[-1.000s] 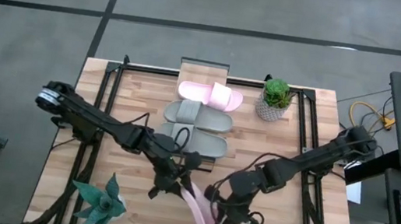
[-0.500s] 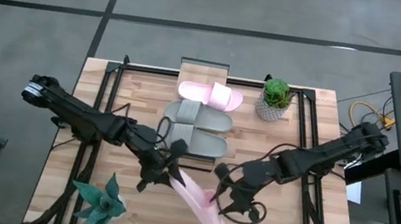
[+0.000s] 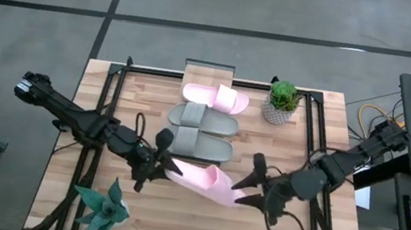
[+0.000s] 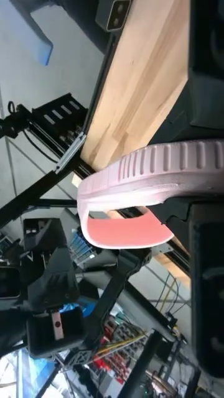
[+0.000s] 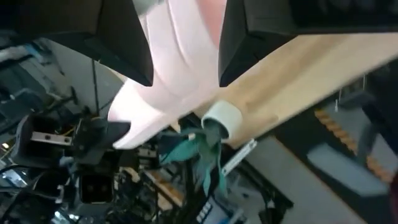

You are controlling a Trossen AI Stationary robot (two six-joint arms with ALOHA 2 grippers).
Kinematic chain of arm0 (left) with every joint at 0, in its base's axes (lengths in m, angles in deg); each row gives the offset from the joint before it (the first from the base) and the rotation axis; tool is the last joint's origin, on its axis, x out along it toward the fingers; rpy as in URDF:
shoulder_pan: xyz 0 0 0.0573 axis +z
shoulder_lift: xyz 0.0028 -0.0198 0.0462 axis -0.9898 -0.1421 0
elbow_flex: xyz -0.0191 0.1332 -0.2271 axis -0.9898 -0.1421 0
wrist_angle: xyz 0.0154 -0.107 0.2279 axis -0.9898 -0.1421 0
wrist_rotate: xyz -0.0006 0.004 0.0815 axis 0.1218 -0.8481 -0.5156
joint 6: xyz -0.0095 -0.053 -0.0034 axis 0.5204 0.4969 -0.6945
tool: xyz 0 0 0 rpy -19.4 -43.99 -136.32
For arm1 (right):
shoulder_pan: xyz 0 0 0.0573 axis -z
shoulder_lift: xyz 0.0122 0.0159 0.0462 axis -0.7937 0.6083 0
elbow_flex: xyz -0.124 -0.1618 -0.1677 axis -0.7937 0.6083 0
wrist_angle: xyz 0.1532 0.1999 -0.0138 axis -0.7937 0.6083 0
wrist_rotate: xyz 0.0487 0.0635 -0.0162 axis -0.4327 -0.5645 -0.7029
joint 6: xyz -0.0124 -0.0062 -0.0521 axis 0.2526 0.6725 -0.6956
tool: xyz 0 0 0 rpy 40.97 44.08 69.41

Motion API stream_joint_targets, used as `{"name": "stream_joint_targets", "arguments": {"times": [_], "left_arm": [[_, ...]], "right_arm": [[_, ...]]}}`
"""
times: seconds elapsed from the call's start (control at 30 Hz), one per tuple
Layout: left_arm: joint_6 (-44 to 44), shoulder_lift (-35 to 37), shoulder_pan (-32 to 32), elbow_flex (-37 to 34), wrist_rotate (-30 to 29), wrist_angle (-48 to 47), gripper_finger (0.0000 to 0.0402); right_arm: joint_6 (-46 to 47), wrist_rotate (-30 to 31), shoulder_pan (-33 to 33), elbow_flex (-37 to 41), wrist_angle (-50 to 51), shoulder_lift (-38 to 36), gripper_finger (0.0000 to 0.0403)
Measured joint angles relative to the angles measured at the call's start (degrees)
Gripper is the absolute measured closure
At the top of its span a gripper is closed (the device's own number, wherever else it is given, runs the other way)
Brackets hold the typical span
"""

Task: Pick and place slides into the shelf
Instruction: Align the pink slide with the other pink slide on the shelf

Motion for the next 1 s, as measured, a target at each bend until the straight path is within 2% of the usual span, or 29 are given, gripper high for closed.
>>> {"name": "stream_joint_targets", "arguments": {"times": [0.2, 0.43, 0.73, 1.0], "left_arm": [[0.02, 1.03, -1.81, -1.30, -1.38, 1.24, 0.0354], [-0.48, 0.17, -2.09, -1.35, -3.86, 3.62, 0.0355], [-1.73, -0.80, -2.20, -1.41, -4.28, 5.14, 0.0355], [-3.89, -2.18, -2.26, -1.41, -4.26, 6.39, 0.0355]], "right_arm": [[0.32, 7.81, -2.29, 0.14, 3.84, 0.95, 0.0233], [-0.20, 12.42, -2.26, 0.24, 4.82, 3.07, 0.0217], [0.01, 12.38, -2.24, 0.24, 2.59, 3.23, 0.0209], [-2.50, 12.15, -2.26, 0.24, 0.00, 4.50, 0.0242]]}}
